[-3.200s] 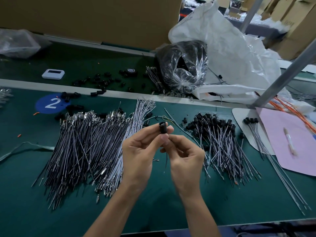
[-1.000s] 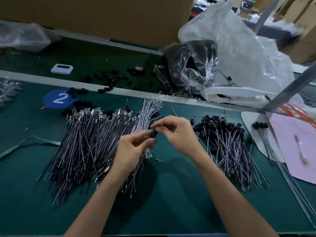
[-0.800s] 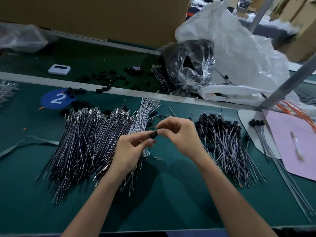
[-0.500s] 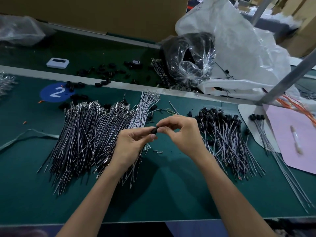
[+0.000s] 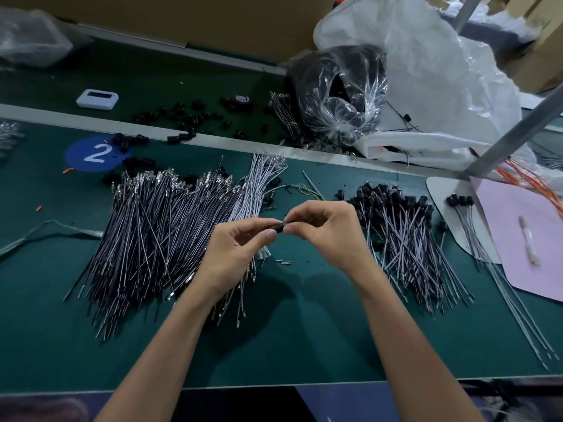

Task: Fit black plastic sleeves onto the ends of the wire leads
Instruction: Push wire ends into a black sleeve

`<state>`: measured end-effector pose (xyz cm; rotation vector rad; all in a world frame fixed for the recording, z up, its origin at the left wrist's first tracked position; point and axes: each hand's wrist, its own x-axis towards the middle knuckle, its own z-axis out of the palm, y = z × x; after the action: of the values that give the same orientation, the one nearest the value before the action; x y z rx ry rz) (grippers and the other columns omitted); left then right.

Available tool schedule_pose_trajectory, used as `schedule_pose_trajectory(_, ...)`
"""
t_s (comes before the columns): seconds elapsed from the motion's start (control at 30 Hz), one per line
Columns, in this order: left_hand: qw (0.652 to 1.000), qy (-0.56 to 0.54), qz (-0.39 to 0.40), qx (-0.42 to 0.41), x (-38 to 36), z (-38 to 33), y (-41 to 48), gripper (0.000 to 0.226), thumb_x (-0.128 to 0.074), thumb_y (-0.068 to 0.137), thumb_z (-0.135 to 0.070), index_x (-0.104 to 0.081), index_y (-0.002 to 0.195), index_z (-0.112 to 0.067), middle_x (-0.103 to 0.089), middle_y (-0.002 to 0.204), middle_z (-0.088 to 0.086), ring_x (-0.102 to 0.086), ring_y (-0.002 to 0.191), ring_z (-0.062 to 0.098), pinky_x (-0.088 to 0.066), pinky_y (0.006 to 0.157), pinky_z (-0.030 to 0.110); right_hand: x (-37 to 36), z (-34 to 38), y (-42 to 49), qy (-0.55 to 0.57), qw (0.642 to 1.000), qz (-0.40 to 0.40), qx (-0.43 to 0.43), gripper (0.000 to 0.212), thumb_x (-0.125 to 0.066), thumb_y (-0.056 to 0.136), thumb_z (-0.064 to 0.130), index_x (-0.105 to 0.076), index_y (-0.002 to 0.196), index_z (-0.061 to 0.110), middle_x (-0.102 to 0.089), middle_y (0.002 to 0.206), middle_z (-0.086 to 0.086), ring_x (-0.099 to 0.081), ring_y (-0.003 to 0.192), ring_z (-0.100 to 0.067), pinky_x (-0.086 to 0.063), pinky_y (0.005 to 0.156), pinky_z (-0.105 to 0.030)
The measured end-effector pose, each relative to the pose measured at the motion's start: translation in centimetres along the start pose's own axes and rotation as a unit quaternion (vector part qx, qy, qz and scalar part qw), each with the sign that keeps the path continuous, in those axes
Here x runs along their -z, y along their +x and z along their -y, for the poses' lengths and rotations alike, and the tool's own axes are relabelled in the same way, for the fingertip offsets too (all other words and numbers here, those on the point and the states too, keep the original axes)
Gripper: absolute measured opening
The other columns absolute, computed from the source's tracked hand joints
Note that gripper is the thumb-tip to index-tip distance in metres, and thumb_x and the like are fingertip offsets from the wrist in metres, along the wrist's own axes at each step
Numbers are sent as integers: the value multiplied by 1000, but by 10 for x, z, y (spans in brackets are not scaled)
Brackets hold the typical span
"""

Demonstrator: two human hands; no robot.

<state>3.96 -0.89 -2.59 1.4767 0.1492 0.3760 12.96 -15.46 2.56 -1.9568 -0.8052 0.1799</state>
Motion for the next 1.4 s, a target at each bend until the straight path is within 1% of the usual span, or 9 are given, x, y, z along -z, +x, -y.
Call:
schedule_pose_trajectory(0.1,1000,-8,-6,9,0,1,1,22,-70,83,-2,-74,98,-18,-77,91,-5,-70,82,7,-52,78,16,2,0,0,0,1000,6,12,12,-82,72,2,-75,75,11,-64,58,13,-54,53,0,-44,57,-17)
schedule_pose_trajectory(0.23,1000,-11,-17,-2,-1,3,-1,17,-72,76,-15,-74,92,-20,-76,79,-7,-70,72,5,-52,72,15,-4,-1,-3,-2,1000,-24,20,13,-84,71,6,-75,74,13,-66,57,14,-58,53,0,-44,55,-13)
schedule_pose_trajectory(0.4,999,-24,-32,-13,-2,3,-2,17,-70,76,-17,-74,92,-20,-76,74,2,-71,65,19,-59,71,33,3,-5,-4,60,998,9,-2,18,-74,78,-6,-75,83,11,-70,64,0,-64,57,-11,-55,63,-24)
schedule_pose_trajectory(0.57,999,-8,-30,-27,-1,3,-2,25,-67,84,1,-72,101,-16,-74,69,0,-70,63,13,-58,69,23,3,-7,-1,41,999,25,7,21,-67,81,-12,-74,85,7,-70,66,-4,-66,57,-14,-54,62,-23)
schedule_pose_trajectory(0.93,998,-50,-45,-16,0,-1,-5,28,-67,76,-10,-71,104,-12,-74,70,3,-71,61,18,-60,63,26,-15,-10,1,125,992,16,-1,33,-65,78,-20,-73,85,12,-69,63,1,-64,54,-14,-53,58,-22)
schedule_pose_trajectory(1.17,996,-72,-56,13,-5,-6,-11,25,-62,84,5,-70,103,-8,-74,67,3,-72,59,17,-59,61,23,-19,0,-12,90,996,0,1,21,-66,85,-2,-68,83,19,-68,70,2,-63,62,-14,-54,63,-29)
schedule_pose_trajectory(1.27,998,-60,4,31,-9,-20,-13,34,-66,80,-11,-67,112,0,-76,76,3,-74,68,18,-59,68,24,-10,2,-27,115,993,-24,-9,16,-63,89,2,-65,87,17,-68,80,0,-63,73,-14,-52,73,-34)
schedule_pose_trajectory(1.33,999,-20,31,22,-5,-33,-13,44,-66,76,-32,-64,117,-15,-77,84,1,-75,76,19,-58,71,23,10,2,-36,162,985,-43,-39,18,-59,90,-6,-64,90,12,-71,79,-2,-65,71,-13,-54,72,-25)
schedule_pose_trajectory(1.4,1000,20,-18,0,7,-44,-13,41,-59,79,-42,-62,115,-22,-77,85,-3,-74,78,15,-56,70,18,43,2,-47,185,978,-60,-71,13,-60,87,-4,-65,93,6,-74,80,-4,-70,72,-14,-55,71,-21)
